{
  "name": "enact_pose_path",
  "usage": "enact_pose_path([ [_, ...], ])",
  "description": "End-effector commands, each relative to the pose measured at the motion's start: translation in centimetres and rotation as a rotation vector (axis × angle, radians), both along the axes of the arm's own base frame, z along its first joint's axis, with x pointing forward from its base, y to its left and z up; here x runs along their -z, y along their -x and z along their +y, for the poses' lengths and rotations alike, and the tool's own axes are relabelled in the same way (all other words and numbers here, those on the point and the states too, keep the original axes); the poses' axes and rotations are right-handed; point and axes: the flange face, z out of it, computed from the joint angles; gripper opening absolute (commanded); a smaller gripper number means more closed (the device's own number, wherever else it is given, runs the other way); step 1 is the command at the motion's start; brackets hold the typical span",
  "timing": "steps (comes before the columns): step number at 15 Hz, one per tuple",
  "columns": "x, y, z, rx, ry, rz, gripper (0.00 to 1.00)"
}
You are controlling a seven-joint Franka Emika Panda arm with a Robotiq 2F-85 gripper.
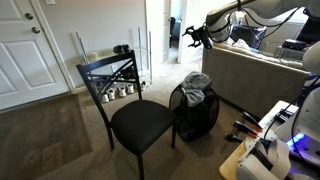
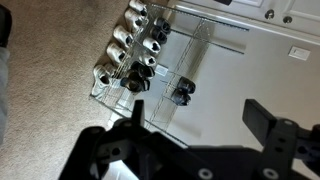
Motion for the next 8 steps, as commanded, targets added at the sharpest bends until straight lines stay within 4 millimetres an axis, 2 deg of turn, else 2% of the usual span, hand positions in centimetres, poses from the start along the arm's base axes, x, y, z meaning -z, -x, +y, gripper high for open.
enact_pose_path([
  [1, 0.0, 0.0, 0.0, 0.001, 0.000, 0.001, 1.00],
  [5, 0.4, -0.5, -0.4, 0.055, 0.027, 0.031, 1.00],
  [8, 1.6, -1.5, -2.1, 0.186, 0.117, 0.048, 1.00],
])
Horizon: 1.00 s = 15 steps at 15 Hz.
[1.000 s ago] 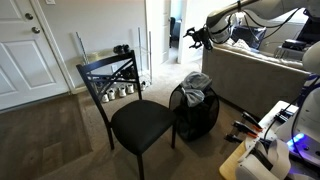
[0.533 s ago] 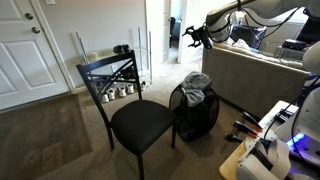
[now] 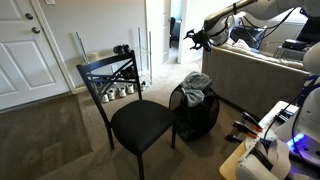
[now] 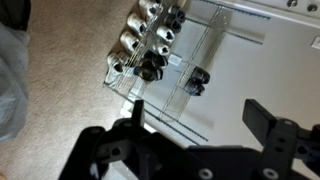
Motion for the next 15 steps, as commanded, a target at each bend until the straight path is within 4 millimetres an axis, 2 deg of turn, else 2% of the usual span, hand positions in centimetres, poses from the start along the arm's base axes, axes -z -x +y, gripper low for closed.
enact_pose_path([
  [1, 0.3, -1.3, -1.1, 0.164, 0.093, 0.025, 1.00],
  [5, 3.6, -0.4, -2.4, 0.317, 0.165, 0.120, 1.00],
  [7, 5.8, 0.3, -2.9, 0.364, 0.131, 0.219, 1.00],
  [9, 7.5, -0.2, -3.1, 0.373, 0.061, 0.317, 1.00],
  [12, 8.1, -2.0, -3.5, 0.455, -0.026, 0.420, 1.00],
  [15, 7.7, -3.4, -3.8, 0.565, -0.108, 0.496, 1.00],
])
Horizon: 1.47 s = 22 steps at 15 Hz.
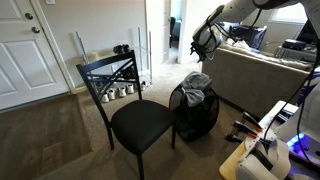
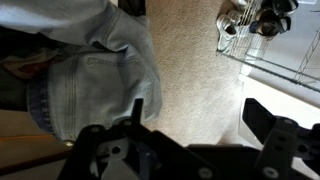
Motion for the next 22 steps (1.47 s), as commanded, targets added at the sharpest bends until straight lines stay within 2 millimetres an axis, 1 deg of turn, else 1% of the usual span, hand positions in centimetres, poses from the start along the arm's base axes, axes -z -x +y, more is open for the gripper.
enact_pose_path([
  [1, -0.4, -1.8, -0.2, 0.160, -0.078, 0.058, 1.00],
  [5, 0.0, -3.5, -0.6, 0.354, -0.113, 0.086, 1.00],
  [10, 2.1, -4.5, -2.5, 0.552, -0.129, 0.153, 1.00],
  [13, 2.8, -5.2, -3.0, 0.615, -0.126, 0.195, 1.00],
  [14, 2.3, -5.5, -3.1, 0.575, -0.155, 0.201, 1.00],
  [15, 3.0, -4.9, -2.6, 0.573, -0.118, 0.186, 1.00],
  [19, 2.5, -5.4, -3.2, 0.567, -0.151, 0.186, 1.00],
  [22, 2.5, -5.5, -3.1, 0.565, -0.153, 0.187, 1.00],
])
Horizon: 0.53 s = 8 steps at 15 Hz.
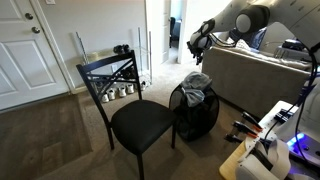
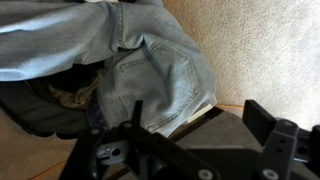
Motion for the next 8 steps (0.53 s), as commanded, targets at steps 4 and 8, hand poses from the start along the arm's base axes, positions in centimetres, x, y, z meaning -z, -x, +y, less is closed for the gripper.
enact_pose_path([
  [4, 0.6, -0.3, 0.0, 0.012, 0.006, 0.022, 1.00],
  [8, 4.1, -1.4, 0.0, 0.178, -0.031, 0.167, 1.00],
])
